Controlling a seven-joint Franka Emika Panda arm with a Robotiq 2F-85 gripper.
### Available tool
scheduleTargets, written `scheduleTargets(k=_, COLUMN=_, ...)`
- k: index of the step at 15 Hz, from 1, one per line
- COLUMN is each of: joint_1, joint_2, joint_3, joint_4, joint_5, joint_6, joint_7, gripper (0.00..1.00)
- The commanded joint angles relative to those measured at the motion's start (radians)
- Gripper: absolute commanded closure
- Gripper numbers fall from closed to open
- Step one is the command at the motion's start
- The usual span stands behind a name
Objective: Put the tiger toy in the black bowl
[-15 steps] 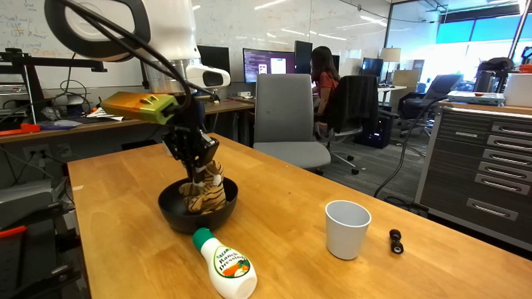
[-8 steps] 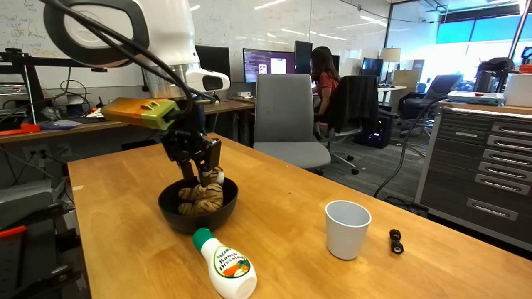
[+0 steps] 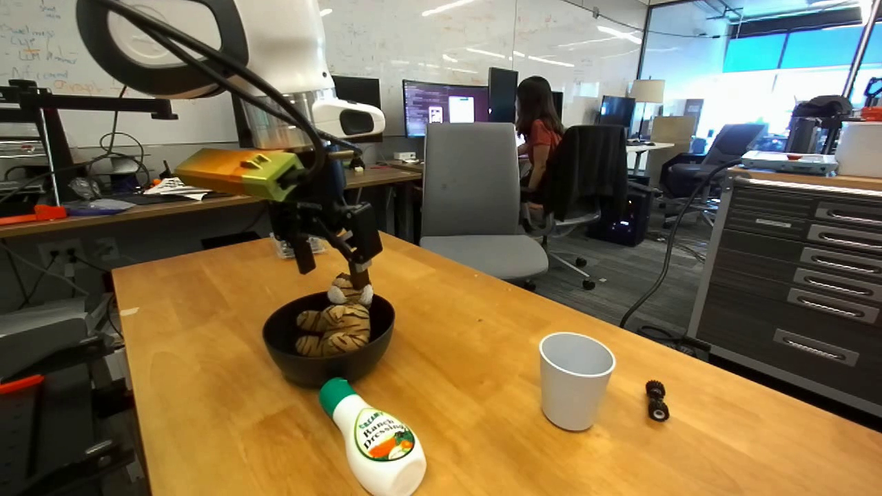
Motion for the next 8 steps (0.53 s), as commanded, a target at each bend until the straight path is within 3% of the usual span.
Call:
scheduleTargets(k=1, joint_1=0.010, joint_2=-0.073, joint_3=0.004, joint_4=0.006, joint_5=0.024, joint_6=-0.073, joint_7=-0.016, gripper=0.00)
scheduleTargets(k=8, joint_1=0.008, joint_2=-0.162, joint_3=0.000, joint_4=0.073, joint_5=-0.127, joint_6=-0.447, joint_7=0.166, gripper=0.00)
